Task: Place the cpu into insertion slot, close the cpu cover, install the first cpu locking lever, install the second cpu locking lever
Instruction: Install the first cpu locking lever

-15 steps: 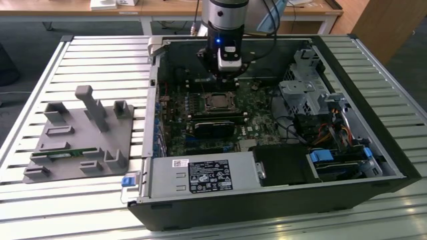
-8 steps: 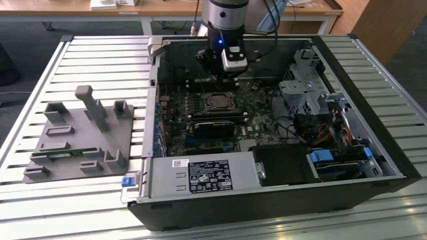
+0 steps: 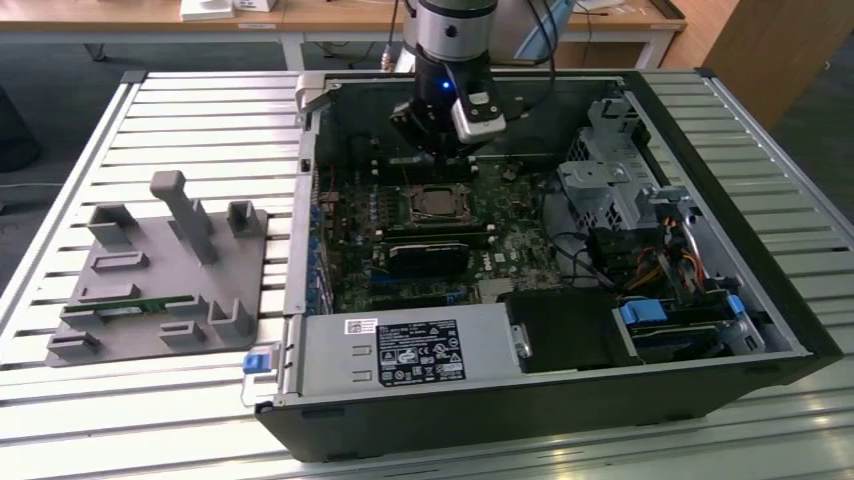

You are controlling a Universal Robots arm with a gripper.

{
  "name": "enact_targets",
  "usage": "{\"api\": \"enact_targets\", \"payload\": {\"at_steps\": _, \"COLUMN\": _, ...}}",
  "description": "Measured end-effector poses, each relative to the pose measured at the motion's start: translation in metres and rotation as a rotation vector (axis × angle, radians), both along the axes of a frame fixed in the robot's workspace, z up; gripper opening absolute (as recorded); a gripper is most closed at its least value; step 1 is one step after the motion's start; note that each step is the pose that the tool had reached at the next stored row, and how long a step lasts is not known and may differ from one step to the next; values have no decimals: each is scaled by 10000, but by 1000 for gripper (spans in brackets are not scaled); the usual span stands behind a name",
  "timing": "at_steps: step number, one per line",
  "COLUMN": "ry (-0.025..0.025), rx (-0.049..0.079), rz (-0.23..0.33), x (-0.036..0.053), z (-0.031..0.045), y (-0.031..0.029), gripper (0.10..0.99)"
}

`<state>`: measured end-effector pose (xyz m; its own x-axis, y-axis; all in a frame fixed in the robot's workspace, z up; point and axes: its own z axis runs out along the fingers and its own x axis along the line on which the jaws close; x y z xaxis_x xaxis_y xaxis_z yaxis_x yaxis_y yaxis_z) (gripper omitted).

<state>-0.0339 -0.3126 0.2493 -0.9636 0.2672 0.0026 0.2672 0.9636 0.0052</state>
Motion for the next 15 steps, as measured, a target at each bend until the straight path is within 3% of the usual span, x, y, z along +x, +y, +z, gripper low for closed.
{"api": "enact_targets", "payload": {"at_steps": 5, "ry": 0, "rx": 16, "rz": 899, "x": 0, "z": -4, "y": 0, "gripper": 106}}
{"api": "enact_targets", "payload": {"at_steps": 9, "ry": -6, "rx": 130, "rz": 1374, "x": 0, "z": -6, "y": 0, "gripper": 106}}
{"api": "enact_targets", "payload": {"at_steps": 15, "ry": -12, "rx": 129, "rz": 2168, "x": -1, "z": -6, "y": -1, "gripper": 106}}
